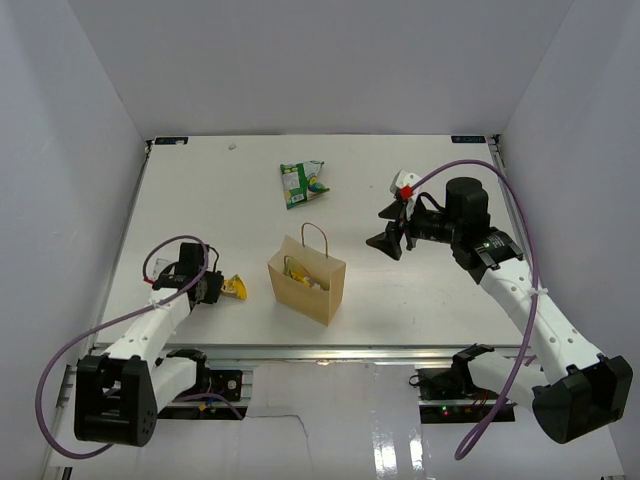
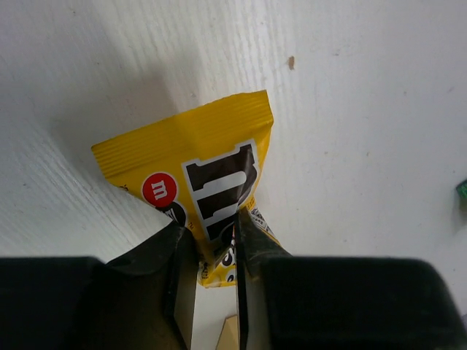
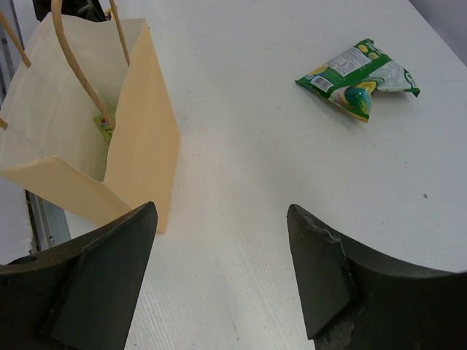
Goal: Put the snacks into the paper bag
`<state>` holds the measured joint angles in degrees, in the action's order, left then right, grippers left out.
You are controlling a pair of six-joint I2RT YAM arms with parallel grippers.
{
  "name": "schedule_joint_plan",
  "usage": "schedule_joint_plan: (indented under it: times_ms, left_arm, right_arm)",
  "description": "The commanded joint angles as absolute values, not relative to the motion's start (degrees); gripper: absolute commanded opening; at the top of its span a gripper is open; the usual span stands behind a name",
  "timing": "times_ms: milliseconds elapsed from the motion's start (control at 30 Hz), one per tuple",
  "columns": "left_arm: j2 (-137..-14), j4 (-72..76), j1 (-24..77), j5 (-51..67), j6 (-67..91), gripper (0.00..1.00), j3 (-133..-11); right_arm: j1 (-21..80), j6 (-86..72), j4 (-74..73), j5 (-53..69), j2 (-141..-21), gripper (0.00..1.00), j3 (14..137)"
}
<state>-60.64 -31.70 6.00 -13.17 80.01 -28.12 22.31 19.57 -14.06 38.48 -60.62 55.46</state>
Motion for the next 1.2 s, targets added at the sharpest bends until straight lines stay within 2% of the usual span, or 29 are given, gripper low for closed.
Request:
schedule_joint_plan:
  times_ms: [0,133,200,367,467,733,833,933,1167]
  left_arm:
    - [-55.57,-31.55,5.62,-12.05,73.84,0.07,-32.50]
    - [-50.82,-27.54,5.62,-4.60,60.68,0.03,-37.61]
    - [-48.62,-24.80,5.62,5.33,48.11,0.00,-39.19]
    - [-38.87,-18.03,5.71,14.23,32.54,0.01,-42.62]
    - [-36.66,-10.74,5.71,25.11,23.05,0.00,-44.38]
    - [-45.17,-9.67,5.80,46.72,6.01,0.01,-54.40]
    - [-47.98,-9.49,6.24,49.92,1.68,0.07,-57.39]
    - [-50.79,-9.32,7.29,52.02,0.62,0.08,-59.67]
    - [-53.35,-6.77,12.65,51.07,3.16,0.05,-59.33]
  right_arm:
    - [21.53,18.63,-12.84,40.08,-60.47,0.78,55.28]
    - [21.09,18.28,-12.22,40.08,-60.99,0.78,55.11]
    - [20.92,18.19,-11.95,40.08,-61.08,0.78,54.93]
    - [20.57,18.28,-11.60,40.17,-61.44,0.78,54.41]
    - [20.57,18.37,-11.43,40.25,-61.52,0.78,53.88]
    - [20.57,18.19,-11.16,40.08,-61.61,0.78,53.26]
    - [20.39,18.11,-11.25,40.08,-61.35,0.78,53.09]
    - [20.22,17.93,-11.16,40.08,-61.17,0.78,52.91]
    - [19.42,17.75,-11.25,39.99,-61.35,0.78,52.82]
